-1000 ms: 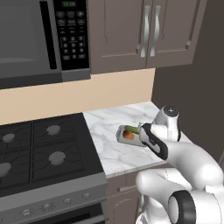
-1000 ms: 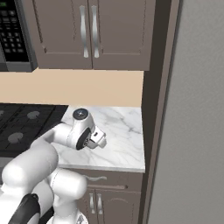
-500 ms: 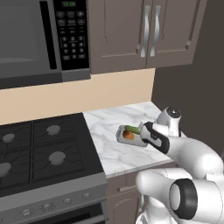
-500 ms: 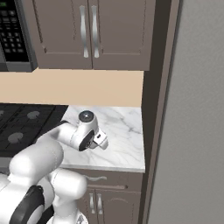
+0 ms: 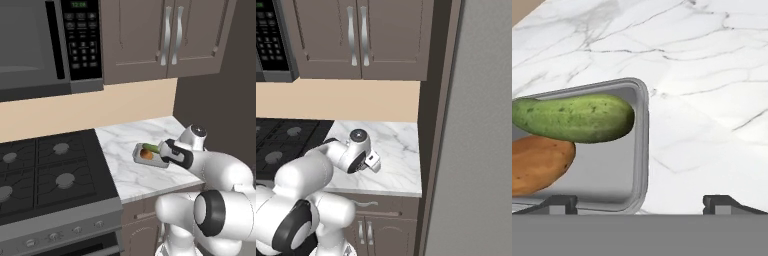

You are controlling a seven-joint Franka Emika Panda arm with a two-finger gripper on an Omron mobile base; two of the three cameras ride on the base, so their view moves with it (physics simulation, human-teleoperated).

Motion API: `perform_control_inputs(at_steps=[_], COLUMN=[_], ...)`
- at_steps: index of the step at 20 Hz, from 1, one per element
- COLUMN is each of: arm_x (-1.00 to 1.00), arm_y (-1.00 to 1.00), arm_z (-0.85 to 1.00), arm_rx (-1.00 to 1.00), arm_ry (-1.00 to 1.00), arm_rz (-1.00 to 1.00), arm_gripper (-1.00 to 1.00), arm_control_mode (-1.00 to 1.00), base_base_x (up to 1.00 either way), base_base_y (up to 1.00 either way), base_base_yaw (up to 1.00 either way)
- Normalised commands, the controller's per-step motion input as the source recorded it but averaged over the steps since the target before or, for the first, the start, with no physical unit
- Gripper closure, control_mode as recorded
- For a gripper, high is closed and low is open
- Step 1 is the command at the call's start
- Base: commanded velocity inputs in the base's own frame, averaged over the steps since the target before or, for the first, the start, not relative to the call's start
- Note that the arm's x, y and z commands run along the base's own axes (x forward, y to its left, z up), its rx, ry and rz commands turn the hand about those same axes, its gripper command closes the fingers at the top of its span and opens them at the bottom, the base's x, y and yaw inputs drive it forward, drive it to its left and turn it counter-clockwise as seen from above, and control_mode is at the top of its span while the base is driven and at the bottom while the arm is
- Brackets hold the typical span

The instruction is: Take the cucumber and potato out of the freezer and place them in the tupperware container on the counter. Then put the tupperware containing the vegetables back in the freezer.

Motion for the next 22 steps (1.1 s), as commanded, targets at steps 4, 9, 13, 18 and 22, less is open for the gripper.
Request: perform_control_inputs(at_steps=[4,9,13,18,22], arm_x=[0.02,0.13,0.11,0.10,0.09], arm_y=[0.03,0.03,0.03,0.07,0.08], arm_z=[-0.19,-0.17,-0.19,-0.22,-0.22], arm_rx=[0.00,0.00,0.00,0.00,0.00], arm_ry=[0.00,0.00,0.00,0.00,0.00], arm_rz=[0.00,0.00,0.00,0.00,0.00], arm_gripper=[-1.00,-1.00,-1.00,-1.00,-1.00], arm_control_mode=[-1.00,-1.00,-1.00,-1.00,-1.00], base_base_x=[0.00,0.00,0.00,0.00,0.00], base_base_y=[0.00,0.00,0.00,0.00,0.00], base_base_yaw=[0.00,0.00,0.00,0.00,0.00])
